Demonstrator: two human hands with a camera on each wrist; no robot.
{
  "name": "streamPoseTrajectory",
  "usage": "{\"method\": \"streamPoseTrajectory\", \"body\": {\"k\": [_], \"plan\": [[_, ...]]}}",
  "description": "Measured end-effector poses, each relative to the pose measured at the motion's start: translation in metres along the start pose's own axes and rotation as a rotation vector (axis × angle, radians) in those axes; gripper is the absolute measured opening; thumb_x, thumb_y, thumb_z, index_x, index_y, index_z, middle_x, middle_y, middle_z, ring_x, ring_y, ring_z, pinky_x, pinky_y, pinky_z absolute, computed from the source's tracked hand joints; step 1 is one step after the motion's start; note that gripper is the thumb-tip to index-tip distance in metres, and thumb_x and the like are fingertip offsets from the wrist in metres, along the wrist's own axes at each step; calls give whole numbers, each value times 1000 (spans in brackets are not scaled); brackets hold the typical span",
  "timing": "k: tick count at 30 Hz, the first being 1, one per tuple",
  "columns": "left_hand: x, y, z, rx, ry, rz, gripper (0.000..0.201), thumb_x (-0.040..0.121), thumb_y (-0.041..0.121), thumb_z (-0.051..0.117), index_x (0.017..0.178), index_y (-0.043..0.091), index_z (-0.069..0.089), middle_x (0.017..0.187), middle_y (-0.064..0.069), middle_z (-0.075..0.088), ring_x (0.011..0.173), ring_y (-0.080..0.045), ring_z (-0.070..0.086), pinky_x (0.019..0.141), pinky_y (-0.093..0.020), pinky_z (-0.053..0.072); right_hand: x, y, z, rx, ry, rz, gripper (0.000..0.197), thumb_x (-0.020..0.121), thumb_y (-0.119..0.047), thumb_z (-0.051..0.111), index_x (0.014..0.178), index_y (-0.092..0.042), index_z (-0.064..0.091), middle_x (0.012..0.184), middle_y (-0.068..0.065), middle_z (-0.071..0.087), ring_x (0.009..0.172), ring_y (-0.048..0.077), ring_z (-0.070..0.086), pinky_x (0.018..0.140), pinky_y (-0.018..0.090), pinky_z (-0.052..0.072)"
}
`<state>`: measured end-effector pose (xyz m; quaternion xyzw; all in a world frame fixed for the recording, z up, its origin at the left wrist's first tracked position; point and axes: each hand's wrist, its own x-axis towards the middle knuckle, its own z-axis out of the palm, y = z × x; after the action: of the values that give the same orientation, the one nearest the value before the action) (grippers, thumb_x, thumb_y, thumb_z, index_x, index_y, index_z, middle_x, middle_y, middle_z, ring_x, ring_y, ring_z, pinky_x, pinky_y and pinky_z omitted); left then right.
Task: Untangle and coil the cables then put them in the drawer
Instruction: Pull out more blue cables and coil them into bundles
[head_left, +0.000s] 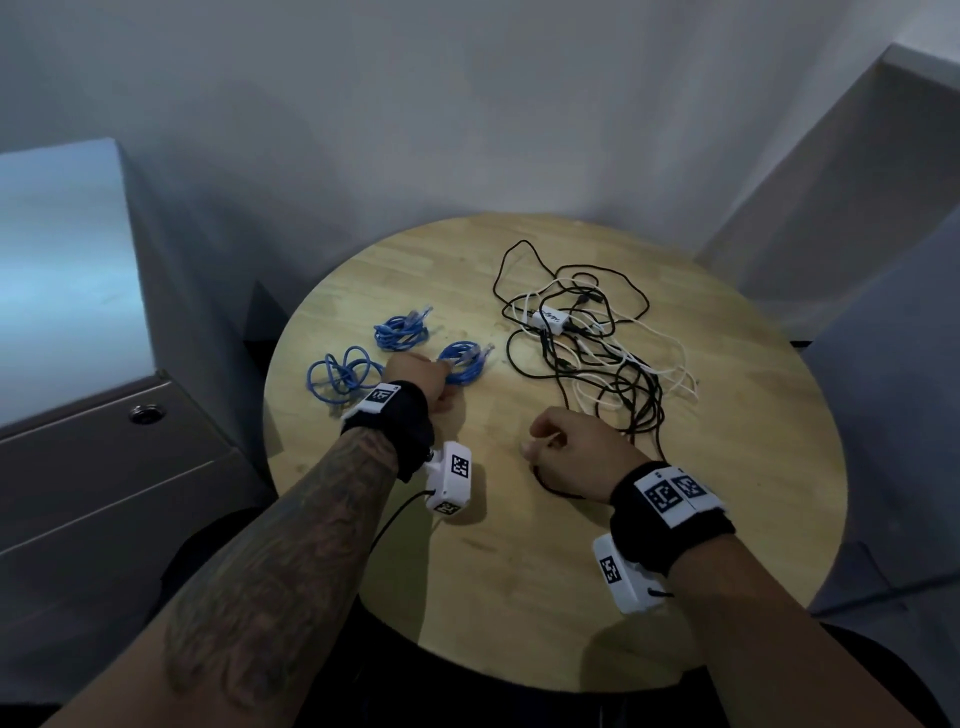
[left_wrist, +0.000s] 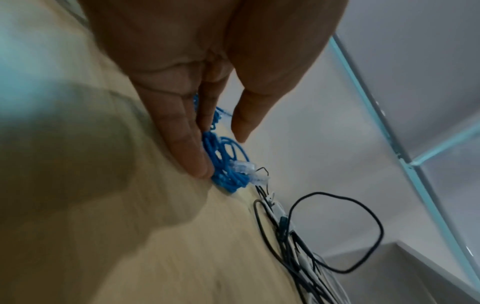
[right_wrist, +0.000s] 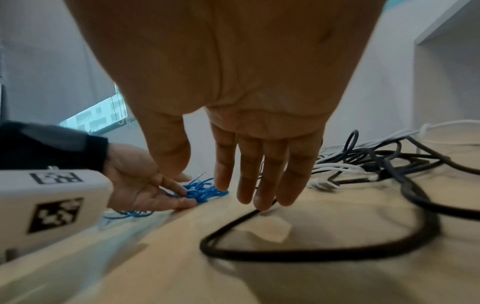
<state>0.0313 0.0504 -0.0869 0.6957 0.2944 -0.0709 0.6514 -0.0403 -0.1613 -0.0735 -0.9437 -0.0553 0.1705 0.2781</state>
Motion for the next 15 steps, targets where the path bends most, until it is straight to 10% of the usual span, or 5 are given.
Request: {"method": "streamPoseTrajectory", "body": {"k": [3, 8, 12, 15], "plan": [[-12, 4, -6, 279, -55, 109, 50, 96, 19, 58, 142, 6, 42, 117, -18, 62, 84, -29, 66, 71, -43, 59, 2, 4, 2, -70, -18, -18, 28, 90, -48, 61, 108, -27, 62, 109, -4, 65, 102, 18, 60, 89, 30, 50], [-7, 38, -59, 617, 208, 532, 35, 89, 29, 66, 119, 13, 61, 127, -12, 56, 105, -34, 61, 88, -36, 49, 1, 5, 1, -76, -20, -28, 28, 89, -49, 61, 108, -29, 63, 112, -4, 64, 103, 18, 60, 93, 33, 50], [9, 48, -114, 887, 368, 242, 76, 83, 63, 61, 134, 7, 51, 139, -21, 45, 123, -42, 49, 100, -45, 41, -4, 2, -2, -58, 19, -45, 26, 89, -49, 62, 106, -29, 63, 113, -3, 65, 104, 18, 61, 94, 37, 51], [8, 27, -117, 1088, 100, 71, 76, 84, 70, 54, 109, -1, 64, 117, -23, 64, 106, -36, 63, 84, -37, 48, -7, 0, -1, -54, 28, -68, 23, 90, -46, 63, 104, -29, 63, 111, -4, 66, 103, 17, 61, 93, 37, 51]]}}
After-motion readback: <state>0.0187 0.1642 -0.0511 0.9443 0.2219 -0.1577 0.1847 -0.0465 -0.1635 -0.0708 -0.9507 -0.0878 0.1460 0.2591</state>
